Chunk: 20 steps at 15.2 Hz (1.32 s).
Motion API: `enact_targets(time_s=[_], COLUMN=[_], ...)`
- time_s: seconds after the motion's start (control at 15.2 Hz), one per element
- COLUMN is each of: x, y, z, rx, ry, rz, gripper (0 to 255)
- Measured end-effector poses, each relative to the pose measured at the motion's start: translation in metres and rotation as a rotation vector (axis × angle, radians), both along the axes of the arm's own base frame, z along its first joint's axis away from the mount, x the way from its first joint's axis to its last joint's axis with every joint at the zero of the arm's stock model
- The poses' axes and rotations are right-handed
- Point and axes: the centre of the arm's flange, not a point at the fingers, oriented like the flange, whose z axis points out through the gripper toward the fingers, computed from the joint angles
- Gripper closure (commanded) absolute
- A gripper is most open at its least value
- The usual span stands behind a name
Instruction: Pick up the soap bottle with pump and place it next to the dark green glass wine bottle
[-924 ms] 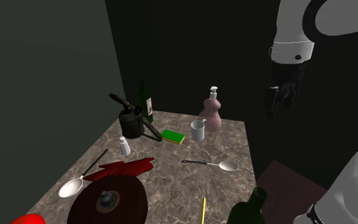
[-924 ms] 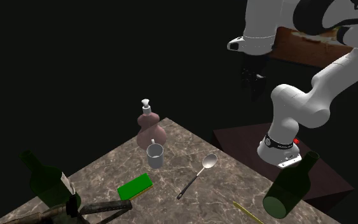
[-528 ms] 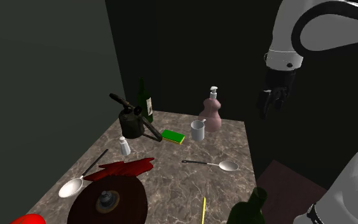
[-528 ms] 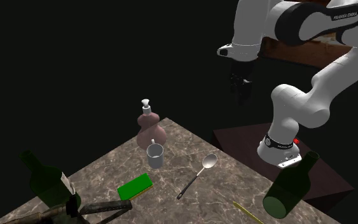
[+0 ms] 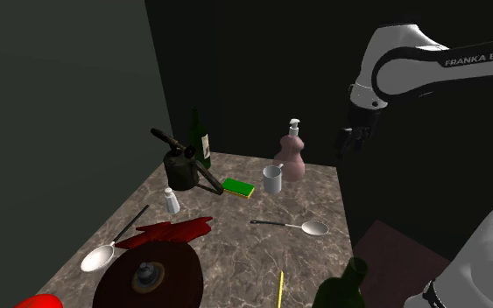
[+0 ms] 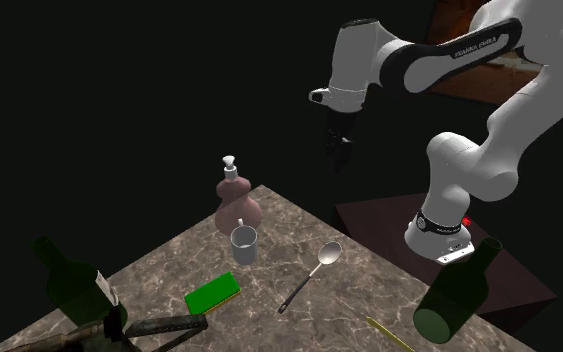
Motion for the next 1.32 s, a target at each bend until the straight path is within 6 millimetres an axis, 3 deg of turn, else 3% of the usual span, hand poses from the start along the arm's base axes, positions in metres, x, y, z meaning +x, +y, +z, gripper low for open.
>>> enact_targets(time_s=[0.59, 1.32], x=[0.072, 0.165], y=[-0.059, -0.124], z=[-0.06, -0.113], rx=[0.045, 0.095], ry=[-0.148, -0.324], rz=[0.034, 0.074], gripper=[0, 0])
